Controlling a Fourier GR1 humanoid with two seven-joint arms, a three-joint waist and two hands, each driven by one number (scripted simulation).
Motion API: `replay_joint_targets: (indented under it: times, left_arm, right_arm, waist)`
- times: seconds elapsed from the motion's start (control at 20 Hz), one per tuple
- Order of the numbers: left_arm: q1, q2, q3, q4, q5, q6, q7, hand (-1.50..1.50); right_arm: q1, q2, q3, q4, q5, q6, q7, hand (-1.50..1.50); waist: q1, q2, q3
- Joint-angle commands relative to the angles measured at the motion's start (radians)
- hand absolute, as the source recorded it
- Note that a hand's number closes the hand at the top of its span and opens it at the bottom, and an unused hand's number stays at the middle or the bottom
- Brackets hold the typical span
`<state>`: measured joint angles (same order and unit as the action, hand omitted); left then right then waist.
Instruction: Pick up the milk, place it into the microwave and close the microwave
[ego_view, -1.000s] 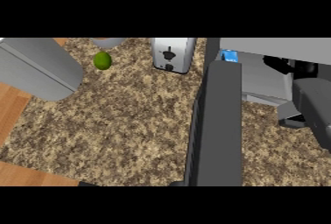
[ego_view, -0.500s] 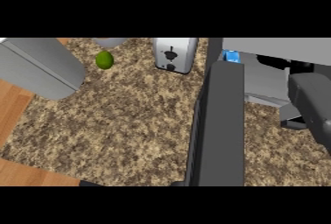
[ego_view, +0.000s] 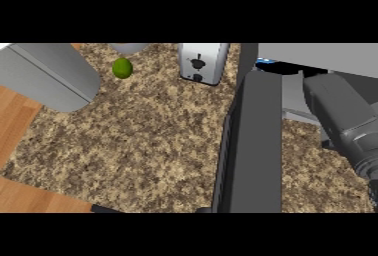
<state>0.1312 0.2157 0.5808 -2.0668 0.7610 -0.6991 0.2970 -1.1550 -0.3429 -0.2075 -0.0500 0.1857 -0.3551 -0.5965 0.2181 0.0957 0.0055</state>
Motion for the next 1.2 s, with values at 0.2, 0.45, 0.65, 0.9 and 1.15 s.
replay_joint_targets:
  times: [0.2, 0.45, 0.65, 0.9, 1.15]
  left_arm:
    - [-0.008, 0.005, -0.008, 0.026, -0.03, -0.004, 0.008, -1.5]
    - [0.006, -0.023, -0.035, 0.034, -0.058, -0.038, -0.005, -1.5]
    - [0.018, -0.029, -0.031, 0.054, -0.055, -0.048, -0.011, -1.5]
    - [0.043, -0.075, -0.066, 0.065, -0.096, -0.062, -0.011, -1.5]
    - [0.076, -0.121, -0.08, 0.068, -0.145, -0.121, -0.056, -1.5]
  right_arm:
    - [-0.076, 0.086, 0.003, -0.002, 0.006, -0.089, 0.077, -1.5]
    - [-0.1, 0.102, -0.007, -0.022, 0.003, -0.107, 0.064, -1.5]
    - [-0.073, 0.078, -0.035, -0.039, -0.018, -0.137, 0.029, -1.5]
    - [-0.05, 0.089, -0.06, -0.043, -0.037, -0.156, 0.019, -1.5]
    - [0.017, 0.077, -0.042, -0.037, -0.017, -0.088, -0.038, -1.5]
  waist:
    - [-0.014, -0.015, -0.002]
    - [-0.024, -0.018, -0.002]
    - [-0.049, -0.026, -0.002]
    - [-0.091, -0.04, -0.002]
    - [-0.109, -0.049, -0.003]
